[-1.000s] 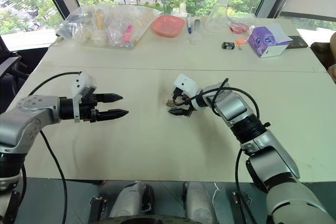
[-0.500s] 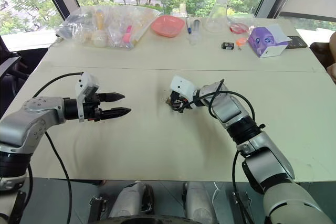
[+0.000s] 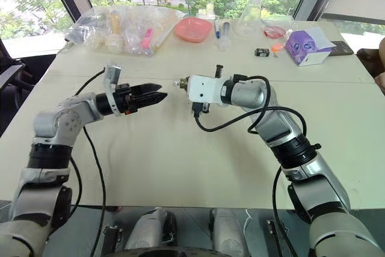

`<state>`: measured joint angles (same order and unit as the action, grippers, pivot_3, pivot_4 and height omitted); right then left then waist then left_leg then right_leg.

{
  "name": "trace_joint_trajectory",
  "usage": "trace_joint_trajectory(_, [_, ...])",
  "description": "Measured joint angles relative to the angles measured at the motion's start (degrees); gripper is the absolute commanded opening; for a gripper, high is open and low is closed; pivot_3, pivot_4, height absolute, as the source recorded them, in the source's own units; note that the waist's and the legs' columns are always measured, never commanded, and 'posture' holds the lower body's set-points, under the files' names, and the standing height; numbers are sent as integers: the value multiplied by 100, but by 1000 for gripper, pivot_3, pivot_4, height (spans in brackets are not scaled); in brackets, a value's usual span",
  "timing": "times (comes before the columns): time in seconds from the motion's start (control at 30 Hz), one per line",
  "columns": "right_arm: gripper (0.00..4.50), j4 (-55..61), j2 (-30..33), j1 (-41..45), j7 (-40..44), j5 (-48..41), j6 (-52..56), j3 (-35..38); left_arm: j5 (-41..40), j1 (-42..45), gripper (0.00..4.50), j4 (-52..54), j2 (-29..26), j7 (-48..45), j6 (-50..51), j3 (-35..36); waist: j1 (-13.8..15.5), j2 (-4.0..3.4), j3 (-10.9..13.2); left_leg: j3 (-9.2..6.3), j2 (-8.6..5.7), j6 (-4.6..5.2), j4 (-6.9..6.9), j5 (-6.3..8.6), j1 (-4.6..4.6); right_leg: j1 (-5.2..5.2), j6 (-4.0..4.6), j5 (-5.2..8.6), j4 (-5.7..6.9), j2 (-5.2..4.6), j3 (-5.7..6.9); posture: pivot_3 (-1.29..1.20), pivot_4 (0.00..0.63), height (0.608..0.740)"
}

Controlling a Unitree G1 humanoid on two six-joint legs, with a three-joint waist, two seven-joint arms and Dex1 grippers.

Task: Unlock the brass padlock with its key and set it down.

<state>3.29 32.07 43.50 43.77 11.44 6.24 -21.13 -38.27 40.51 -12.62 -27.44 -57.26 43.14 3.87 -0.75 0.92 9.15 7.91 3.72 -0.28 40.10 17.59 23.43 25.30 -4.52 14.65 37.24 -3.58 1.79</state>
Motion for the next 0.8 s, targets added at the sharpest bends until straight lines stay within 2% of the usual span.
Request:
trace_joint_trajectory(0.07, [635,136,-2,1,-17,78,12,0,-33,171,2213,-161,71,-79,-12,44,-2,0,0,1,0,0,0,0,0,0,0,0,-1,0,0,0,150,733])
trace_joint_trajectory(0.1, [635,160,-2,1,-20,90,21,2,-57,218,1562,-224,75,-126,-12,59,-4,0,0,0,0,0,-1,0,0,0,0,0,-1,0,0,0,150,733])
trace_joint_trajectory(0.17, [635,165,-2,0,-21,127,65,4,-74,258,667,-299,98,-177,-12,128,-15,0,0,0,1,-1,-1,-1,0,1,0,0,0,1,0,0,150,733])
trace_joint_trajectory(0.73, [635,320,-131,0,-22,204,195,83,312,494,667,-650,175,-623,-277,-94,-7,0,0,0,0,-2,-1,-1,0,1,0,0,0,1,0,0,150,733])
trace_joint_trajectory(0.8, [635,321,-141,0,-22,208,207,88,326,496,100,-661,187,-623,-307,-87,-7,0,0,0,0,-2,-1,-1,0,1,0,0,0,1,0,0,150,733])
